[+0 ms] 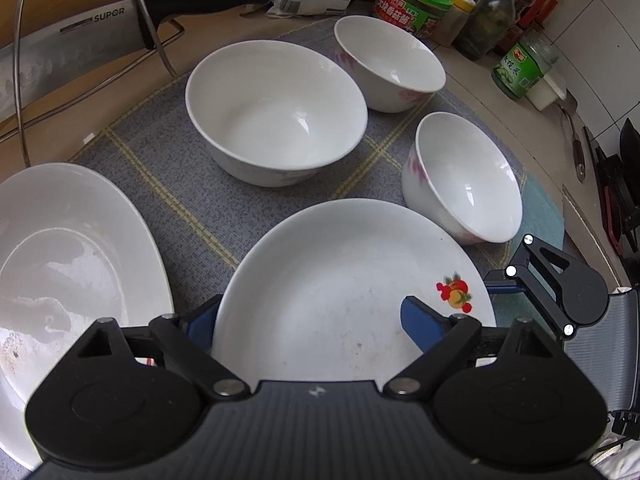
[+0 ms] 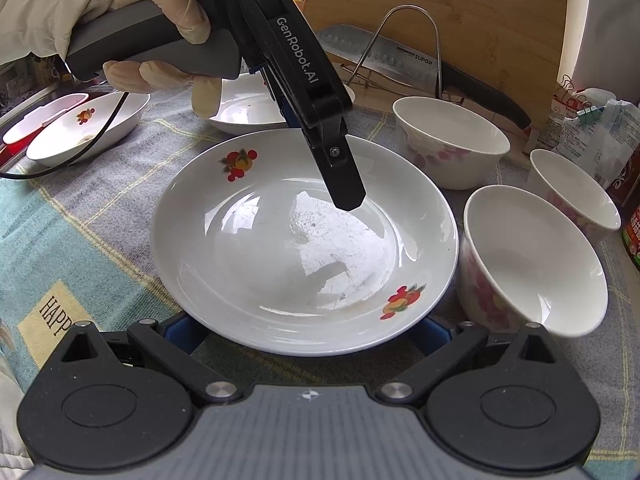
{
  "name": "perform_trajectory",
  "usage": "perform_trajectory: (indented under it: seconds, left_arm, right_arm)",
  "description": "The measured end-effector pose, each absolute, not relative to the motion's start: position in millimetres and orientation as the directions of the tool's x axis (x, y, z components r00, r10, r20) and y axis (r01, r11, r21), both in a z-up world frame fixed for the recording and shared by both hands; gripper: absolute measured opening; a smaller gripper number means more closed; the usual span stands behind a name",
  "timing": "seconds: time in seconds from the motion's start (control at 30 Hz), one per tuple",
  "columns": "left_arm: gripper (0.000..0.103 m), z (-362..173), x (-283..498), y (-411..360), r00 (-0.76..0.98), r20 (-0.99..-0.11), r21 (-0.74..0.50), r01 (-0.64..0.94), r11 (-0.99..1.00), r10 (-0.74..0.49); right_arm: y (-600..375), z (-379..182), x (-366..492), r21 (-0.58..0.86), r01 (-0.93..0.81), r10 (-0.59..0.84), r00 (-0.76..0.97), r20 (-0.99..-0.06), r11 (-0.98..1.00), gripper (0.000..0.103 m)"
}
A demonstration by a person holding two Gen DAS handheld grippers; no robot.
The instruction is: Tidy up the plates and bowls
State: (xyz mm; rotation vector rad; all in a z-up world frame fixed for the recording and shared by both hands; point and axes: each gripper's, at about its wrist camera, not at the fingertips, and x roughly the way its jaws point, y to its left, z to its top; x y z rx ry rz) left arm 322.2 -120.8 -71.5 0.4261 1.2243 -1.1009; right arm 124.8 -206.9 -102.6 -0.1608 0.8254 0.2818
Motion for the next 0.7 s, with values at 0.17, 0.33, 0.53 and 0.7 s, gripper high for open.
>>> perform_trajectory:
  seconds: [0.17, 0.33, 0.53, 0.7]
  left_arm:
    - [0.091, -71.1, 318.9, -114.1, -0.052, -0.895, -0.281, 0.836, 0.471, -0.443]
    - [0.091, -67.0, 314.8, -103.7, -0.041, -0.891, -0.285, 0.827, 0.485, -0.453]
    - [0.091, -57.4, 307.3, -91.3, -0.011, -0.882, -0.283, 0.812, 0.510, -0.471]
    - [0.091, -49.9, 301.1, -75.9, 0.019, -0.876, -0.281, 0.792, 0.542, -0.482]
  right_arm:
    - [-206.3, -100.2, 123.1, -0.020, -0.322, 0.200, 0.632, -0.749, 0.947, 0.103]
    - [-203.7, -96.5, 120.6, -0.016, -0.343, 0.215, 0.622, -0.753, 0.939, 0.103]
    - [-201.3, -89.5, 117.4, -0.015, -0.373, 0.235, 0.615, -0.752, 0.928, 0.103]
    - [-197.1, -82.9, 116.0, -0.013, -0.411, 0.263, 0.607, -0.750, 0.911, 0.103]
